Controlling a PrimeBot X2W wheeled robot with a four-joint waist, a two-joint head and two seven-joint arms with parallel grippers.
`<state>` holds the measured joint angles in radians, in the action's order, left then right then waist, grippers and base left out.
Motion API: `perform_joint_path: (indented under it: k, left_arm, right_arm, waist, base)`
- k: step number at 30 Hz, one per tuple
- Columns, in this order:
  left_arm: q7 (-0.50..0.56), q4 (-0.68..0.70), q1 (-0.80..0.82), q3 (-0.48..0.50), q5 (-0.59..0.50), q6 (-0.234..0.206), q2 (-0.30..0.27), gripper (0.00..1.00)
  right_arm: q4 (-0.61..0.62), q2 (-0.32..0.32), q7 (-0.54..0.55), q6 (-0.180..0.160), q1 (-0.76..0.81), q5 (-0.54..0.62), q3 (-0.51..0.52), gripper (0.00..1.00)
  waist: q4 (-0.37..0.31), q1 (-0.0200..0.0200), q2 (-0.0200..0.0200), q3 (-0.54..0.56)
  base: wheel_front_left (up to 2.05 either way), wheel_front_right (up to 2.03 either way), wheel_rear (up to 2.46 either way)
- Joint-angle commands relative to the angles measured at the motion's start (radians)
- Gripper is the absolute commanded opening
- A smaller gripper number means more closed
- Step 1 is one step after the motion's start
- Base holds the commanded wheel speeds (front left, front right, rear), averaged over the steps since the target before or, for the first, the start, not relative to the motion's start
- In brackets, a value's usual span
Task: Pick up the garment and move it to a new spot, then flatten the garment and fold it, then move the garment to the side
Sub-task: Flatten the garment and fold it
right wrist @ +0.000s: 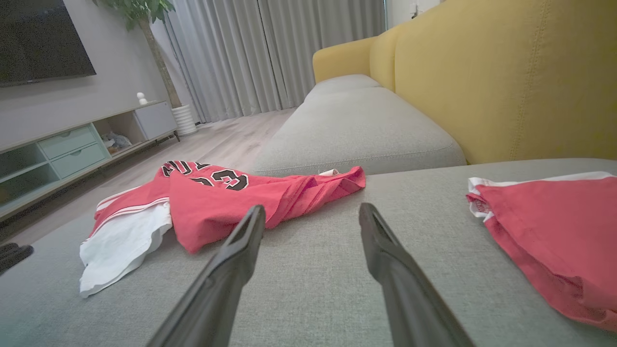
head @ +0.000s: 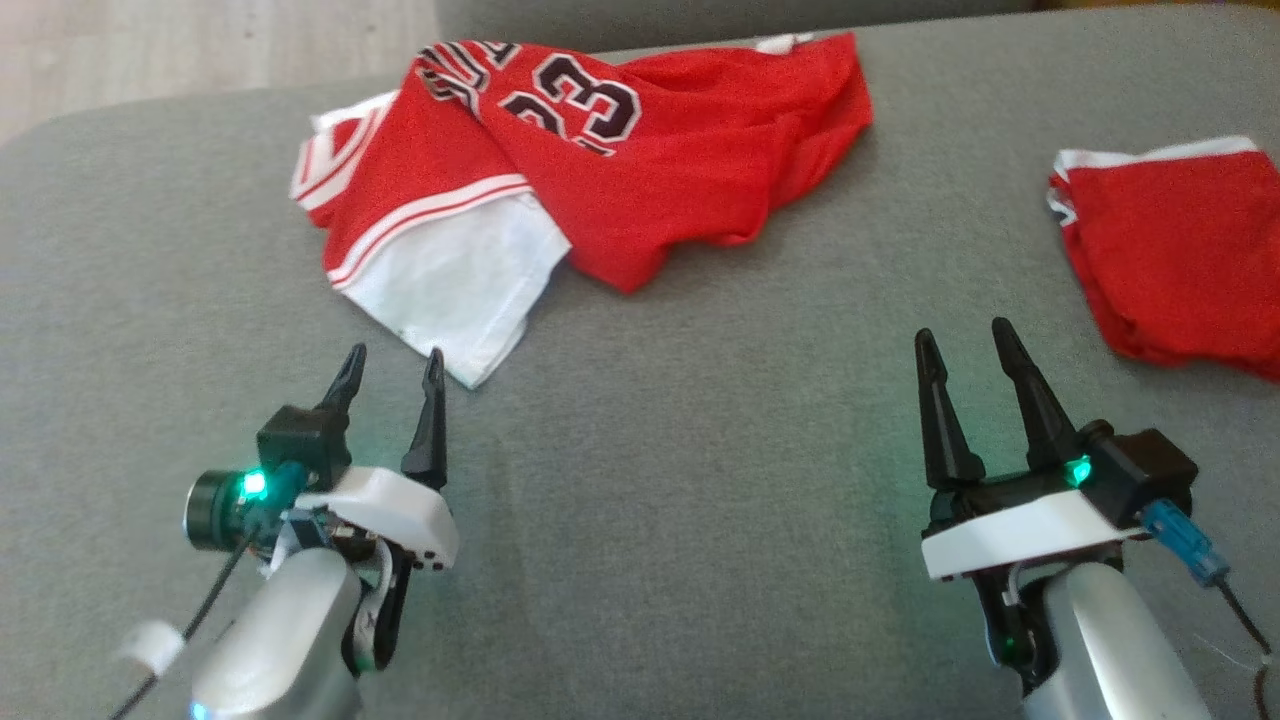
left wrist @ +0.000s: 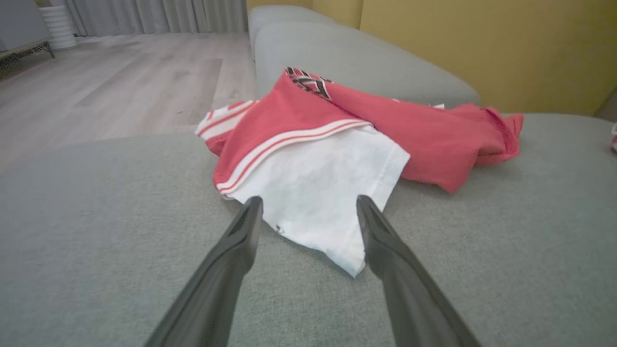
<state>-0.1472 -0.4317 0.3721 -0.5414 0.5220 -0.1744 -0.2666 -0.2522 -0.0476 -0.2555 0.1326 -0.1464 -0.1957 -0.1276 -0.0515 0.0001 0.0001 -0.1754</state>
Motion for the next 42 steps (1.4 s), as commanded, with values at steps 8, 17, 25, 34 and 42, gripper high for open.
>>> perform_joint_path:
  k: [8,17,25,34,42]
  left_arm:
    - [0.101,-0.138,0.123,0.050,0.053,0.025,-0.014,1.00]
    - [0.155,-0.302,0.185,0.062,0.097,0.064,-0.004,1.00]
    - [0.107,-0.368,0.203,0.055,0.095,0.089,-0.007,0.00]
    - [-0.054,-0.320,0.162,0.069,0.078,0.075,-0.022,0.00]
    - [-0.104,-0.181,0.076,0.114,0.066,0.009,-0.056,0.00]
  right_arm:
    - [0.043,-0.003,-0.006,-0.002,-0.033,-0.026,-0.036,1.00]
    - [0.048,-0.003,-0.006,-0.002,-0.040,-0.040,-0.038,1.00]
    - [0.046,-0.003,-0.006,-0.002,-0.038,-0.042,-0.026,1.00]
    - [0.036,-0.003,-0.006,-0.002,-0.025,-0.024,-0.006,1.00]
    - [0.026,-0.003,-0.006,-0.002,0.001,-0.013,-0.001,1.00]
  waist:
    - [-0.083,-0.0001,-0.0001,-0.064]
    - [-0.133,-0.0001,-0.0001,-0.089]
    - [-0.125,-0.0001,-0.0001,-0.070]
    - [-0.054,-0.0001,-0.0001,-0.007]
    - [0.019,-0.0001,-0.0001,0.045]
  base:
    - [0.00,0.00,0.00]
    - [0.00,0.00,0.00]
    - [0.00,0.00,0.00]
    - [0.00,0.00,0.00]
    - [0.00,0.00,0.00]
